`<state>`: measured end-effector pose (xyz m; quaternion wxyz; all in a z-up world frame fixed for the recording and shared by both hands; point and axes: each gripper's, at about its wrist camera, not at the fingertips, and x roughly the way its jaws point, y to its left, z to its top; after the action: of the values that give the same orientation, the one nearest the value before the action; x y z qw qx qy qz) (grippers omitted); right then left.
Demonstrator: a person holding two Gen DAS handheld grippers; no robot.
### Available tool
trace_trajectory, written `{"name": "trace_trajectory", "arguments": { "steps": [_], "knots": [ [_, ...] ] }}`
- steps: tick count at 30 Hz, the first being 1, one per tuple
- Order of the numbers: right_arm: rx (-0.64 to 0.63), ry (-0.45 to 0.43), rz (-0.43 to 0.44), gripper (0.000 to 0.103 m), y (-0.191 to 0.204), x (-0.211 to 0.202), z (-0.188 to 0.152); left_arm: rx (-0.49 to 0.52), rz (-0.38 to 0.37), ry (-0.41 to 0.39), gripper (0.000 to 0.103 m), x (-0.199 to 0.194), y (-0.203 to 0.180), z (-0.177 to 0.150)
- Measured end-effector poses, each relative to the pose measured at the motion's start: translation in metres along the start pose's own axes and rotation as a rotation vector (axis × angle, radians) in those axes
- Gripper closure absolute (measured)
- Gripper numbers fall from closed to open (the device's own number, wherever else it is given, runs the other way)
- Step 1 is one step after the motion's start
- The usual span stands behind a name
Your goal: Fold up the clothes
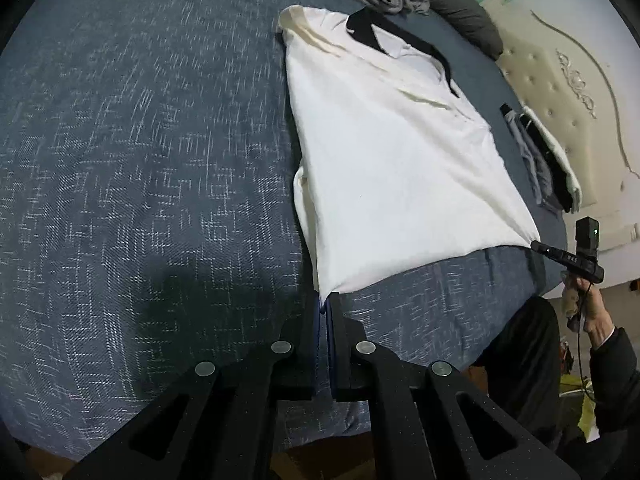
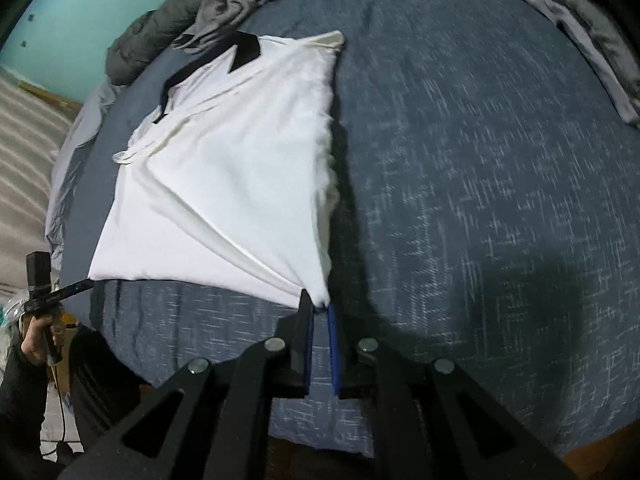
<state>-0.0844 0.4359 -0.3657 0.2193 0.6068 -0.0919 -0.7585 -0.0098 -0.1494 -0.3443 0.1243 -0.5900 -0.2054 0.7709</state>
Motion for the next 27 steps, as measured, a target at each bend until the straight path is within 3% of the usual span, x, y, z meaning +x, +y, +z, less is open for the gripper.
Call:
{"name": "trace_trajectory", "arguments": {
  "steps": [6, 11, 16, 20, 22, 27],
  "knots": [
    [0.017, -0.027, -0.058, 0.092, -0.009, -0.015, 0.007, -0.037, 0.016, -0.006, 0.091, -0.012, 0.007, 0.009],
    [0.034, -0.095, -0.007, 0.091, -0.011, -0.029, 0.018, -0.046, 0.031, -0.053, 0.087, -0.023, 0.013, 0.021],
    [0.039, -0.062, -0.003, 0.091, -0.006, -0.012, 0.027, -0.055, 0.023, -0.094, 0.086, -0.019, 0.008, 0.049],
    [0.044, -0.053, -0.014, 0.086, -0.006, -0.004, 0.038, -0.034, 0.034, -0.121, 0.071, -0.013, 0.001, 0.071],
    [0.045, -0.071, -0.028, 0.08, -0.007, -0.006, 0.049, -0.027, 0.043, -0.135, 0.07, -0.01, -0.001, 0.084],
    [0.028, -0.108, -0.049, 0.079, -0.002, -0.002, 0.084, 0.003, 0.106, -0.171, 0.07, 0.002, -0.002, 0.12]
  ]
}}
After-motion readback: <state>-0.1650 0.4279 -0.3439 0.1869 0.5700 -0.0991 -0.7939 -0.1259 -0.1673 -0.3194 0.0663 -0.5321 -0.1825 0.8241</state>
